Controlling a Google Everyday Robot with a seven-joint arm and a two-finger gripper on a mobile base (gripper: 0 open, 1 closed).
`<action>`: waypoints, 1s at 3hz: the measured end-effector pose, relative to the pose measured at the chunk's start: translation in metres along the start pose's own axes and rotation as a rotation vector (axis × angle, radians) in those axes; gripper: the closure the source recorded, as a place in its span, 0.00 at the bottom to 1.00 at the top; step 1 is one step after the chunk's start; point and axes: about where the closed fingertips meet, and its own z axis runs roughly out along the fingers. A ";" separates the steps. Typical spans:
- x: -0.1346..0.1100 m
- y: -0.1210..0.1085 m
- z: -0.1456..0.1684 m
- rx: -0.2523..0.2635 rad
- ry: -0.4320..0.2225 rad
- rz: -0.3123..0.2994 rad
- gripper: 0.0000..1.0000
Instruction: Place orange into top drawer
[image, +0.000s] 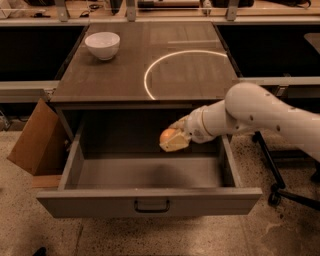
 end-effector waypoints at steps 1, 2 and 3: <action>0.018 -0.004 0.025 0.011 -0.002 0.042 1.00; 0.035 -0.008 0.055 0.008 -0.006 0.080 1.00; 0.043 -0.013 0.074 0.022 -0.016 0.107 0.81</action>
Offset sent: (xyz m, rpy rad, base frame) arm 0.0266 0.0170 -0.1024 0.0486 0.0747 -0.0957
